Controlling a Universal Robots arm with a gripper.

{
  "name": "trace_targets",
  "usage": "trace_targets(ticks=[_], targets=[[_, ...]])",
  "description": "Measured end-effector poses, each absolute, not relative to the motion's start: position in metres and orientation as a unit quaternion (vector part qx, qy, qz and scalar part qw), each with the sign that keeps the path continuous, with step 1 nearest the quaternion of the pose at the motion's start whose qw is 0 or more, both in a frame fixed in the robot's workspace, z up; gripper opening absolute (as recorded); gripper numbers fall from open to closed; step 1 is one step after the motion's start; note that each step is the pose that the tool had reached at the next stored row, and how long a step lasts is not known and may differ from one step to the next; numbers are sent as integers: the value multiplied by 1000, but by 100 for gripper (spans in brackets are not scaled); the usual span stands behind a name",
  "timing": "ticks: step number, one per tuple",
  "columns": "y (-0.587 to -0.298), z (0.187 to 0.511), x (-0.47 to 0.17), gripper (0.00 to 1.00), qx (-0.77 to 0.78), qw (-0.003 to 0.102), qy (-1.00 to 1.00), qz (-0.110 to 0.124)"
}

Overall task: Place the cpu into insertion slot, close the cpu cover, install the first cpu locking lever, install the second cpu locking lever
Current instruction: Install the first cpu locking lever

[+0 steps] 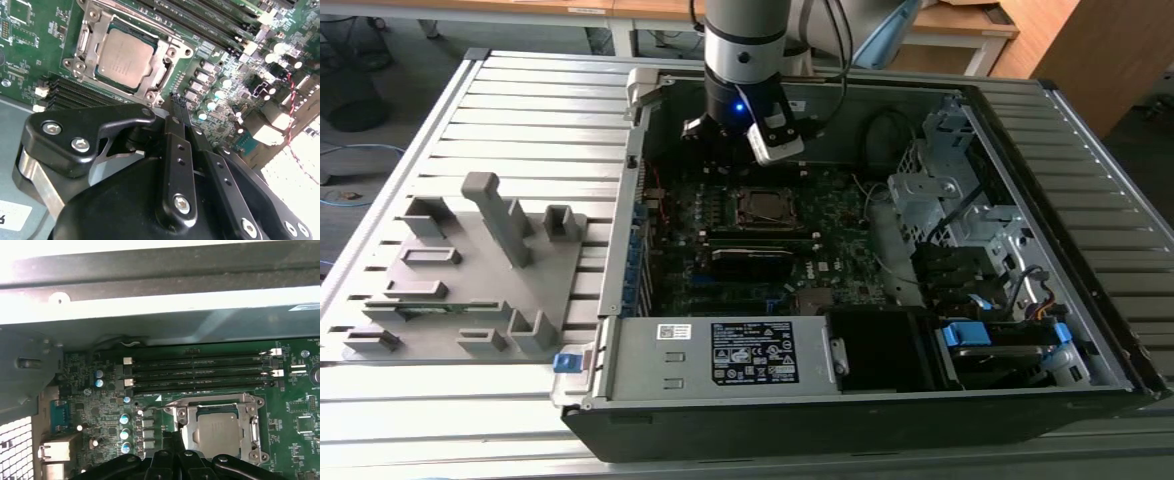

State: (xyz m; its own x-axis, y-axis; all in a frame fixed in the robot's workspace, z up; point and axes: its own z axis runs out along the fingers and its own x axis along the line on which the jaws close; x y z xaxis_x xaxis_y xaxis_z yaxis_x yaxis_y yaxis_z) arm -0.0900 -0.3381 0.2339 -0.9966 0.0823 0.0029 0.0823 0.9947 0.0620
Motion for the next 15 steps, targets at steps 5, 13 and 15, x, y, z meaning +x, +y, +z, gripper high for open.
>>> trace_targets(ticks=[5,13,15], targets=[[-338,234,-97,11,-41,-1,-999,-31],[-339,235,-98,11,-41,0,-998,-55],[-339,235,-100,11,-41,-1,-998,-56]])
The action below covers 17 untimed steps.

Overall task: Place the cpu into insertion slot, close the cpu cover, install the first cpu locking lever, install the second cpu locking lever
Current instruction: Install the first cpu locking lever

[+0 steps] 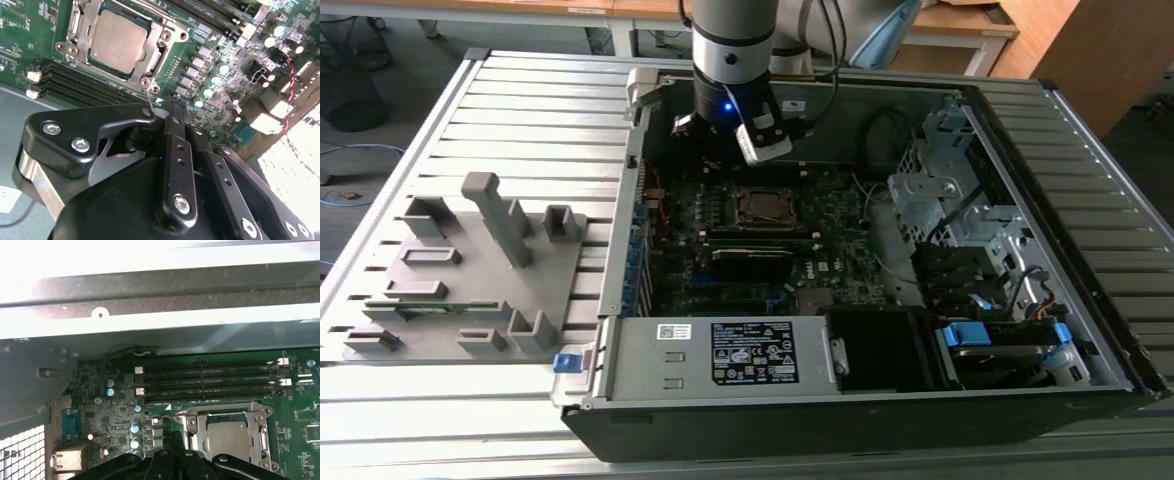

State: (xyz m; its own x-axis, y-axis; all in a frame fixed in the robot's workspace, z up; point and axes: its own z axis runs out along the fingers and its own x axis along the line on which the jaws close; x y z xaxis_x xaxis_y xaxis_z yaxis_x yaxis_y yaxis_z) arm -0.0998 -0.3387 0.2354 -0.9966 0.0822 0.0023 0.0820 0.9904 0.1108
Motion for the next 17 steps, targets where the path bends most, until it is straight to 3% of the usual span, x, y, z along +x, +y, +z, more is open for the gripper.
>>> trace_targets(ticks=[12,17], targets=[[-339,235,-110,11,41,4,998,56],[-340,235,-112,11,41,5,997,71]])
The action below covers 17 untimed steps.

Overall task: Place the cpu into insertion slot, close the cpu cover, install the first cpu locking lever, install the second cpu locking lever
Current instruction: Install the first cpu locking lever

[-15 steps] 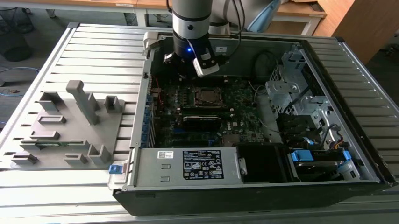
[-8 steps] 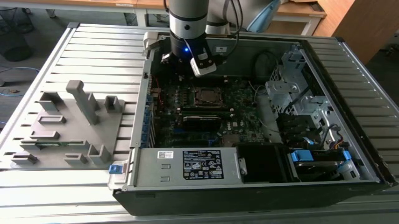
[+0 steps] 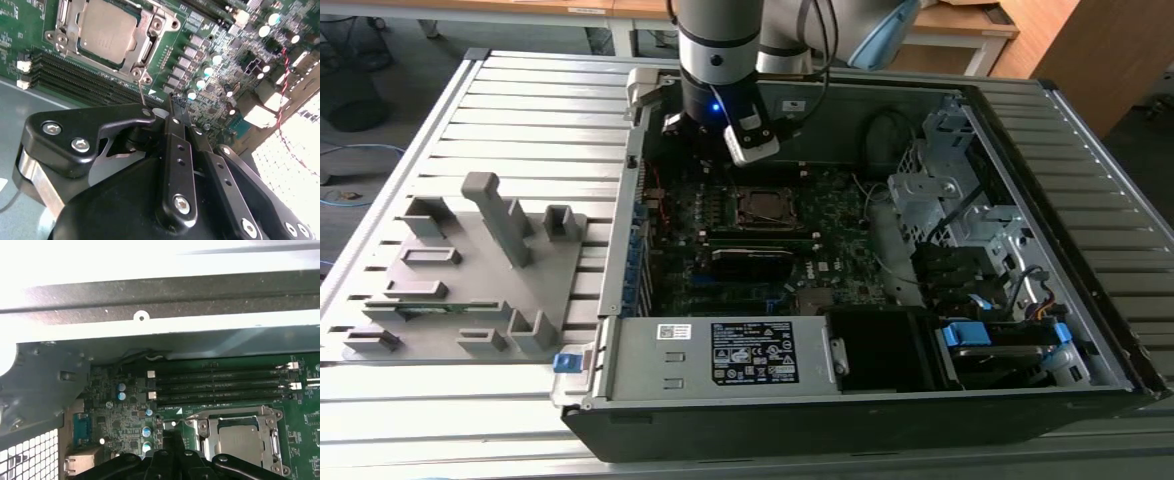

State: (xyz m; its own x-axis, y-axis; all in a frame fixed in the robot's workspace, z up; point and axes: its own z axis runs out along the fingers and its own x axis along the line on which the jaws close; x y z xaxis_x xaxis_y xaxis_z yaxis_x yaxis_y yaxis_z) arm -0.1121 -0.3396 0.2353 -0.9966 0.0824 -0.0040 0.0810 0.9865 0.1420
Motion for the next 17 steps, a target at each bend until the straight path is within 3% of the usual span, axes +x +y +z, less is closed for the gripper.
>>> trace_targets(ticks=[17], targets=[[-340,238,-118,11,41,9,996,83]])
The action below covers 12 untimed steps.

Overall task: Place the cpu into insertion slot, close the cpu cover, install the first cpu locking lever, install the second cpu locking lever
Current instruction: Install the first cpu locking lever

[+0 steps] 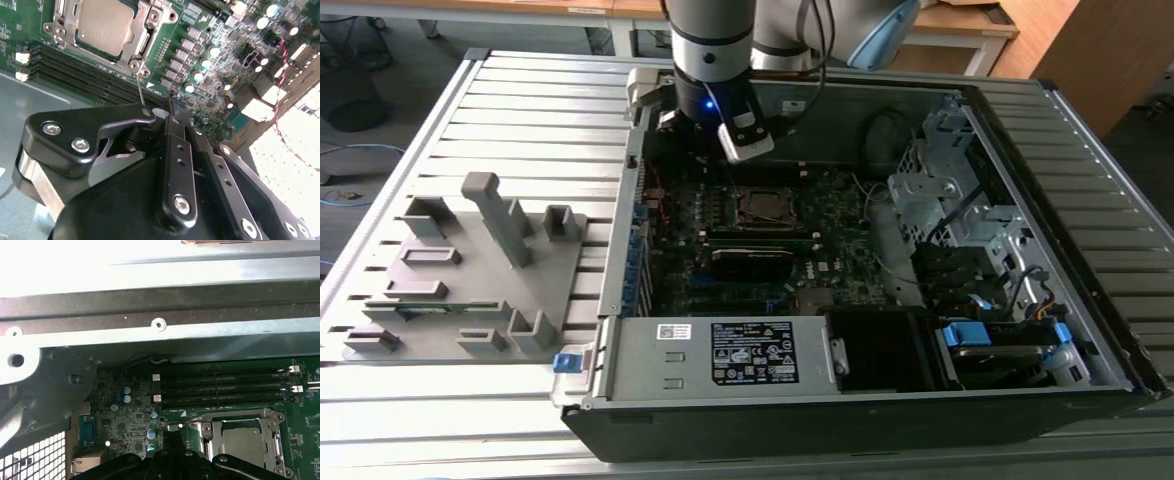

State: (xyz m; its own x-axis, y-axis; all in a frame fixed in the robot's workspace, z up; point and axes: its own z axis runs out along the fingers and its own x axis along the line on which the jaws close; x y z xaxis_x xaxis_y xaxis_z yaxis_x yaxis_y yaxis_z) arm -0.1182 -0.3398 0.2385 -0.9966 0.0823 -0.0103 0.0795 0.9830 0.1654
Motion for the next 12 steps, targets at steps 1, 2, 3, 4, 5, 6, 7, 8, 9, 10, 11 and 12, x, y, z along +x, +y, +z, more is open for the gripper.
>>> trace_targets(ticks=[1,2,3,4,5,6,7,8,9,10,11,12], targets=[[-340,238,-119,11,41,8,995,92],[-340,238,-119,11,41,8,994,100],[-340,238,-119,11,41,8,994,105],[-340,239,-119,11,41,8,993,107],[-340,239,-119,11,41,8,993,107],[-340,238,-119,11,41,8,993,108],[-340,238,-119,11,41,8,993,109],[-340,238,-119,11,41,8,993,109],[-340,238,-118,11,41,8,993,109],[-340,238,-117,11,41,8,993,109],[-340,238,-116,11,41,8,993,109],[-340,238,-114,11,41,8,993,109]])
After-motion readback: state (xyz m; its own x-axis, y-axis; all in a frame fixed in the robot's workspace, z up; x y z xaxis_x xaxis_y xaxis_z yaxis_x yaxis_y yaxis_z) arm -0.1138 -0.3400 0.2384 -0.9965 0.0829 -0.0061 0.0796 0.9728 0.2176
